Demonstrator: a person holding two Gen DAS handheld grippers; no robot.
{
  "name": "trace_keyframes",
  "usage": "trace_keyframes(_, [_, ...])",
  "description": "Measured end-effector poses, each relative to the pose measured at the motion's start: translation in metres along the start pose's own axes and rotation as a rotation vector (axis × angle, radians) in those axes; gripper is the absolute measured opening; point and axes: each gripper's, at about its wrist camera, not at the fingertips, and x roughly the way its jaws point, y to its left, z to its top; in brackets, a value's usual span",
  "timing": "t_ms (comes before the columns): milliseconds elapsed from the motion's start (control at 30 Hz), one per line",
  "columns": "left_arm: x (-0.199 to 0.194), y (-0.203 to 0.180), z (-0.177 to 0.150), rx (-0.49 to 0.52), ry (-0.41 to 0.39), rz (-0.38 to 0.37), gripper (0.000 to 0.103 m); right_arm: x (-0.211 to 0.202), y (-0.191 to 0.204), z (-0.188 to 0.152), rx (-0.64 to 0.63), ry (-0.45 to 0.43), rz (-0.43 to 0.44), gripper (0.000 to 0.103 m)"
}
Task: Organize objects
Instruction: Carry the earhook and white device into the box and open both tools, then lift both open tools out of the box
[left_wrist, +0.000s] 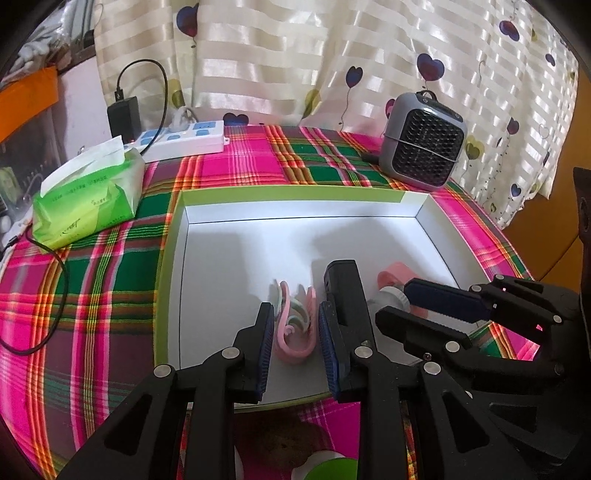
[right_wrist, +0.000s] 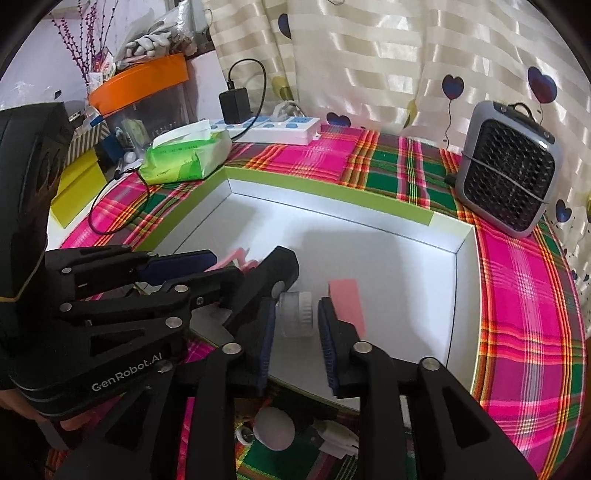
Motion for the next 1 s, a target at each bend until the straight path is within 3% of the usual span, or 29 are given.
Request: trace_keyframes(1000, [-0.062,-0.021,-0.034,0.021,-0.091,0.013,0.023,-0.062,0.010,-0.026,-0.005,-0.125,0.019,0.032])
